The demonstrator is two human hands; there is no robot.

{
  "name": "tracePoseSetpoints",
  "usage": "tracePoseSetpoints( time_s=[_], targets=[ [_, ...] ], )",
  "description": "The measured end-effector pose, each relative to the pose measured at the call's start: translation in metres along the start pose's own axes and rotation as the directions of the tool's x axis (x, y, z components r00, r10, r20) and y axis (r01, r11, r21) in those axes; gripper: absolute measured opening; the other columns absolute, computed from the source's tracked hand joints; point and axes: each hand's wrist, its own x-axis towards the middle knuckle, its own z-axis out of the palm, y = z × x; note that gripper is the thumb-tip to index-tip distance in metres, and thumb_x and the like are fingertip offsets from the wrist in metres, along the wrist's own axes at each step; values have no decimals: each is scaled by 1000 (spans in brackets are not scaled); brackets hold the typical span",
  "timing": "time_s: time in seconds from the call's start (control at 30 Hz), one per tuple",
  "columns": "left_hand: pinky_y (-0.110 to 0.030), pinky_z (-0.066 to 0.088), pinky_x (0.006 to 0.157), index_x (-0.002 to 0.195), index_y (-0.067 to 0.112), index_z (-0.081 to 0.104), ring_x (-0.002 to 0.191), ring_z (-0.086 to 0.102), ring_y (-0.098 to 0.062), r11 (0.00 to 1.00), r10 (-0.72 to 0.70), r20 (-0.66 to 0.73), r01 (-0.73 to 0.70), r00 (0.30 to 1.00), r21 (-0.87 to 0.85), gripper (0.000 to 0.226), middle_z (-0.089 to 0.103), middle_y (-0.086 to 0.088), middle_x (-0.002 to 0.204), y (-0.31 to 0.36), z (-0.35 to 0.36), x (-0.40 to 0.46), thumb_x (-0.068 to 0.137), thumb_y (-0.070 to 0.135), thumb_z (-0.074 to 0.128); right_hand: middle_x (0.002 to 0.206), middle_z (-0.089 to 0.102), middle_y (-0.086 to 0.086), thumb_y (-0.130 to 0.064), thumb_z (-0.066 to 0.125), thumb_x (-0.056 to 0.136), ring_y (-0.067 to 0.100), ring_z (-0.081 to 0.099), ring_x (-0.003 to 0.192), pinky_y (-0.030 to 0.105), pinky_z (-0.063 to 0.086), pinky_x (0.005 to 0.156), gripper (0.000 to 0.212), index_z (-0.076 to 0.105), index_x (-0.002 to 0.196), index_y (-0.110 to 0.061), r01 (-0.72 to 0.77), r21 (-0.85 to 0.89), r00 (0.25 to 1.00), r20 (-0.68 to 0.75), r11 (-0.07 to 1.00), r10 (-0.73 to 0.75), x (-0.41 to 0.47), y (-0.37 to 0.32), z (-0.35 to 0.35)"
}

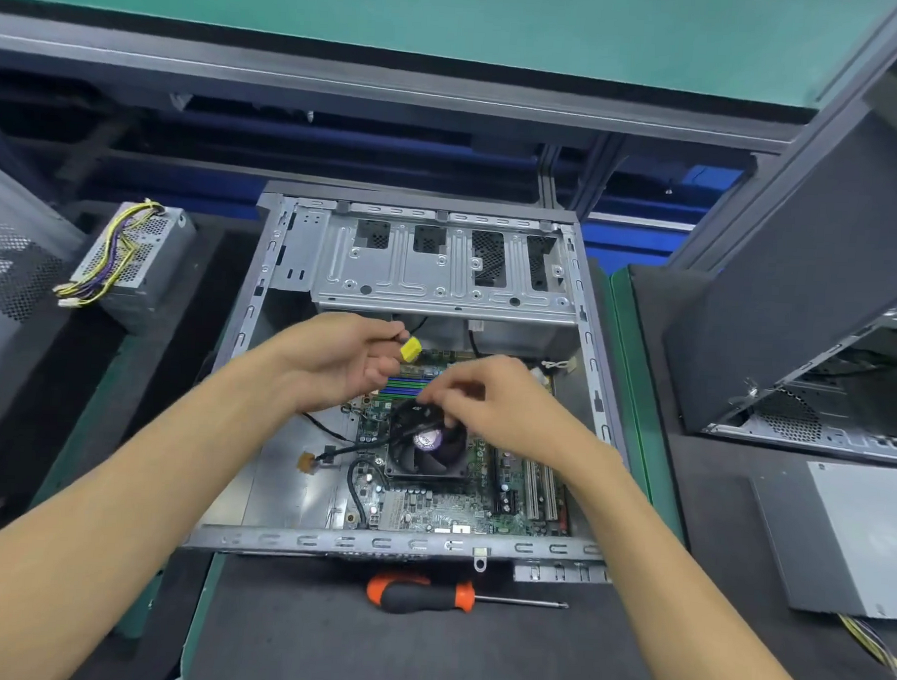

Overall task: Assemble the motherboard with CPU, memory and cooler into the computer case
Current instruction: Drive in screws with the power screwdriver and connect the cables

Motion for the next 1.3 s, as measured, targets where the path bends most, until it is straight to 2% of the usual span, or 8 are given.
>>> tracePoseSetpoints(
  time_s=[0.13, 0.3, 0.5, 0.7, 0.9, 1.13, 1.23, 1.3],
  targets=[
    [-14, 46, 36, 91, 5, 52, 40, 55, -7, 986, -68, 28, 72, 997, -148, 15, 59, -5, 57, 4, 7, -5, 103, 10, 47, 64, 64, -6, -14, 55, 99, 8, 51, 48, 20, 39, 39, 25, 76, 91, -24, 29, 364, 995, -102, 931, 9, -9, -11, -11],
    [-16, 48, 37, 95, 2, 56, 38, 59, -9, 974, -125, 98, 141, 987, -176, 17, 58, -5, 50, 1, 17, -5, 103, 10, 44, 67, 61, 3, -16, 56, 94, 16, 51, 48, 22, 38, 36, 23, 76, 86, -20, 122, 594, 988, -149, 795, -41, -14, -19, -19],
    [-17, 50, 38, 98, -1, 57, 40, 62, -10, 967, -140, 163, 170, 977, -188, 18, 62, -7, 53, -1, 24, -4, 103, 10, 44, 67, 62, 3, -20, 67, 95, 16, 54, 50, 22, 42, 36, 11, 74, 90, -13, 142, 625, 987, -153, 768, -58, -18, -19, -23],
    [-23, 55, 51, 96, 5, 67, 62, 67, -15, 985, 4, 92, 11, 996, -170, 19, 71, -7, 78, -12, 19, 8, 90, 23, 66, 69, 64, 2, -16, 69, 95, 12, 54, 49, 21, 41, 35, 10, 73, 93, -7, 98, 611, 968, -241, 785, 67, -17, -14, -28],
    [-27, 57, 74, 108, 5, 73, 81, 66, -17, 944, 207, 245, -127, 947, -305, 39, 71, -7, 93, -36, 25, 21, 75, 23, 83, 68, 56, -1, -17, 61, 99, 3, 43, 44, 13, 29, 33, 11, 65, 98, -6, -195, 877, 946, 49, 440, 322, -18, -2, -43],
    [-21, 52, 75, 109, 2, 75, 77, 61, -11, 952, 273, 368, -194, 889, -236, 47, 70, -6, 90, -35, 43, 33, 69, 24, 89, 57, 46, -5, -17, 65, 85, 1, 42, 38, 10, 32, 29, 11, 64, 80, -7, -351, 936, 911, 331, 37, 246, -22, -2, -41],
    [-22, 53, 78, 110, 0, 73, 80, 62, -13, 956, 272, 396, -200, 877, -213, 41, 70, -8, 93, -33, 44, 35, 77, 23, 83, 56, 43, -6, -17, 68, 81, 1, 42, 38, 11, 33, 29, 11, 66, 77, -6, -353, 934, 907, 356, -53, 224, -23, 1, -43],
    [-24, 55, 80, 107, 0, 75, 84, 65, -15, 961, 262, 391, -201, 882, -190, 35, 71, -10, 94, -33, 46, 37, 81, 22, 79, 56, 44, -6, -19, 69, 81, 2, 42, 38, 10, 32, 30, 13, 69, 77, -6, -338, 941, 913, 327, 6, 244, -24, 2, -45]
  ],
)
